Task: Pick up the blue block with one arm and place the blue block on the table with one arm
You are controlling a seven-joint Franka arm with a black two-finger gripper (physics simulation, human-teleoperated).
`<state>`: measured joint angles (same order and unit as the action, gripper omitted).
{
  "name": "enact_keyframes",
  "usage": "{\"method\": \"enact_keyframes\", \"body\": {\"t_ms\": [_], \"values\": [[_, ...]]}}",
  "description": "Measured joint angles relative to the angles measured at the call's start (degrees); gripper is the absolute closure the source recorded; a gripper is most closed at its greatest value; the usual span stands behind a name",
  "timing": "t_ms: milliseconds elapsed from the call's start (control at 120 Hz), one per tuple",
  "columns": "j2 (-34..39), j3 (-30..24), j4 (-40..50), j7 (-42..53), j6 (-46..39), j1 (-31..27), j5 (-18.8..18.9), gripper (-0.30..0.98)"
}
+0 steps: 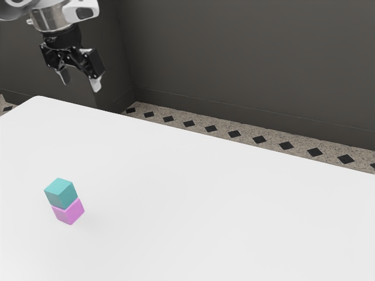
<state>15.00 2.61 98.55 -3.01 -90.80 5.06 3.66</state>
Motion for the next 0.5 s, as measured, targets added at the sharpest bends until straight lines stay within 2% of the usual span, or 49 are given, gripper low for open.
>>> {"method": "enact_keyframes", "body": {"t_ms": [117, 200, 333, 400, 500], "values": [[0.84, 0.09, 1.54, -1.03, -0.49, -0.03, 0.29, 0.0], [1.79, 0.39, 5.76, -1.65, -2.97, -1.21, 0.62, 0.0], [7.15, 2.53, 13.8, -2.59, -4.97, -6.17, 1.42, 0.0], [8.02, 2.88, 16.32, -3.54, -5.26, -7.88, 2.0, 0.0], [8.18, 3.41, 24.75, -4.75, -9.5, -11.8, 3.28, 0.0]]}}
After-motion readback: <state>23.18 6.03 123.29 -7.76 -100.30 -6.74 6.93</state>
